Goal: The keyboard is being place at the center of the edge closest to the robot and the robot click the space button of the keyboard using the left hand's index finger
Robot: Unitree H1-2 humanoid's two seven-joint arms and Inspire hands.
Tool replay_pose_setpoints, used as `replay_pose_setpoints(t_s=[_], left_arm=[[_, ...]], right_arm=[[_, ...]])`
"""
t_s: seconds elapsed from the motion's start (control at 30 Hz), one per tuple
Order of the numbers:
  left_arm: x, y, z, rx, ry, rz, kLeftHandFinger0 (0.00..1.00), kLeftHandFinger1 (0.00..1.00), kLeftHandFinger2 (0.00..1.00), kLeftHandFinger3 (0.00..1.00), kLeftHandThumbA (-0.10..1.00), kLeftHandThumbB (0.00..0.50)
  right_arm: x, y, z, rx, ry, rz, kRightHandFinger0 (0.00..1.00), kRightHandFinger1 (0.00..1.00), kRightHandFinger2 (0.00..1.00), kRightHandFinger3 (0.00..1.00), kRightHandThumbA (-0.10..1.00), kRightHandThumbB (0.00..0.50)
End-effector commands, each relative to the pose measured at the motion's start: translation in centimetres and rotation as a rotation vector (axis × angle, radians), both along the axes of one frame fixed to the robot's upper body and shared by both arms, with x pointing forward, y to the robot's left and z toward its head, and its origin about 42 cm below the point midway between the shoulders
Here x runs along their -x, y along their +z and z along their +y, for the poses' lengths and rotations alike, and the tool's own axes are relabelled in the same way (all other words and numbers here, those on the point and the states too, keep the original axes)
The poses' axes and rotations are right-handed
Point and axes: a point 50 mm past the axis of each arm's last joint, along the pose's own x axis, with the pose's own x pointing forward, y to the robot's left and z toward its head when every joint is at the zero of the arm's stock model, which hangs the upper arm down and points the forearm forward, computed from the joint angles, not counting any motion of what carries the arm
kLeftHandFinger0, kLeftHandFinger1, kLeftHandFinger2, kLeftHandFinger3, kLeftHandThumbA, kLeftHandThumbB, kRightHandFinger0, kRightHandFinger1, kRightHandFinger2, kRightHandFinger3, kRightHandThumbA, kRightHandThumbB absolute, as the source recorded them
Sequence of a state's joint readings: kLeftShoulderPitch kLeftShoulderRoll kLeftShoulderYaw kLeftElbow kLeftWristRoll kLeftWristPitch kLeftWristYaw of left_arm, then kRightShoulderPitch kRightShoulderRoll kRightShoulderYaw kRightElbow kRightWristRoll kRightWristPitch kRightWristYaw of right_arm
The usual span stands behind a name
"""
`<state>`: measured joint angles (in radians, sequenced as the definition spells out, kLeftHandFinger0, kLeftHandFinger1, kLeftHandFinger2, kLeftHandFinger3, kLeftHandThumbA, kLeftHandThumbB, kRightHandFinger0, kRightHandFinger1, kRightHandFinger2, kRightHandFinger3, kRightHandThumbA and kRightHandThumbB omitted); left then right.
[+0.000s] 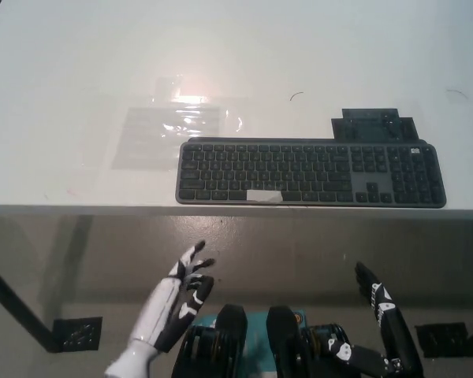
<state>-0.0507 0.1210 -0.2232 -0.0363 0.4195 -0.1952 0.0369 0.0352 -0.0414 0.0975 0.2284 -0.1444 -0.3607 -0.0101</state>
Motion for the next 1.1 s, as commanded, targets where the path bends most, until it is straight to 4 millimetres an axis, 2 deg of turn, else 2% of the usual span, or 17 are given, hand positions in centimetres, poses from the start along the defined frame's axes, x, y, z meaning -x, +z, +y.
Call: replay_pose_setpoints(t_s=[0.0,0.13,0.17,0.33,0.47,0.6,0.97,1.07], left_arm=[[-1.1,6.6,-1.6,-0.194,-0.036,-0.396,0.0,0.0,0.0,1.0,1.0,0.5],[-3.1,9.1,-2.7,-0.397,-0.066,-0.461,0.0,0.0,0.0,1.0,1.0,0.499],[-4.3,10.0,-3.2,-0.456,-0.073,-0.459,0.0,0.0,0.0,1.0,1.0,0.5],[-7.6,11.2,-4.5,-0.572,-0.066,-0.457,0.0,0.0,0.0,1.0,1.0,0.5],[-9.4,11.3,-5.0,-0.63,-0.075,-0.425,0.0,0.0,0.0,1.0,1.0,0.484],[-10.9,11.2,-5.1,-0.676,-0.083,-0.379,0.0,0.0,0.0,1.0,1.0,0.432],[-13.5,9.0,-5.4,-0.76,-0.079,-0.222,0.0,0.0,0.01,1.0,1.0,0.428],[-13.3,8.0,-5.4,-0.775,-0.074,-0.175,0.01,0.06,0.06,1.0,1.0,0.423]], right_arm=[[-0.8,1.4,0.4,0.002,0.006,-0.13,1.0,1.0,1.0,1.0,1.0,0.336],[-0.5,1.1,0.3,0.01,0.007,-0.121,1.0,1.0,1.0,1.0,1.0,0.333],[-0.6,1.1,0.4,0.005,0.012,-0.119,1.0,1.0,1.0,1.0,1.0,0.325],[-0.7,1.3,0.5,0.001,0.01,-0.115,1.0,1.0,1.0,1.0,1.0,0.334],[-0.6,1.4,0.4,0.009,0.014,-0.124,1.0,1.0,1.0,1.0,1.0,0.335],[-1.0,1.5,0.3,0.011,0.016,-0.138,1.0,1.0,1.0,1.0,1.0,0.317],[-1.1,2.0,0.3,0.006,0.017,-0.145,1.0,1.0,1.0,1.0,1.0,0.34],[-1.1,2.2,0.3,0.006,0.022,-0.15,1.0,1.0,1.0,1.0,1.0,0.337]])
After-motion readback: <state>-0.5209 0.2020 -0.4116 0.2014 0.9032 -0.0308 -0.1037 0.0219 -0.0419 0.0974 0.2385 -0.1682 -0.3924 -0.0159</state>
